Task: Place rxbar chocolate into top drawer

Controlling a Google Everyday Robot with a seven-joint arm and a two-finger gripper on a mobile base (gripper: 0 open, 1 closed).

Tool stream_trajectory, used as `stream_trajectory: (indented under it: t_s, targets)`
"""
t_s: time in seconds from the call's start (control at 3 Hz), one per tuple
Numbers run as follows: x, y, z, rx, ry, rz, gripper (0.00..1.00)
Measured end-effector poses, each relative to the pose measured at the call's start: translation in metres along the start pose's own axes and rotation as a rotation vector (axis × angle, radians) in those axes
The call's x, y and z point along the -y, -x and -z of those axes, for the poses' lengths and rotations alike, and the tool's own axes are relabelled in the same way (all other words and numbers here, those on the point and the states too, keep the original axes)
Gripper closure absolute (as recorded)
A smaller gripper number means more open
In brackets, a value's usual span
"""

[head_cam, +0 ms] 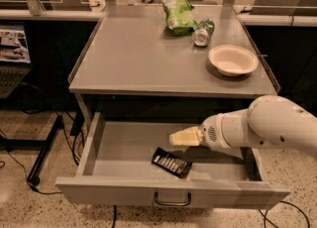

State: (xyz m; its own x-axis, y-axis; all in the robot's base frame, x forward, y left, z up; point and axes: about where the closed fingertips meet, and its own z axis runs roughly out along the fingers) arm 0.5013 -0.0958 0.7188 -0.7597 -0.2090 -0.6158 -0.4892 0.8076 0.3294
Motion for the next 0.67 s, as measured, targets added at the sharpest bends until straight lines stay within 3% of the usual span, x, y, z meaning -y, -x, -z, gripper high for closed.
stream_trajectory:
  t_s: [0.67]
  targets:
    - [-0.0001,0.0,0.0,0.0,0.0,0.0,0.0]
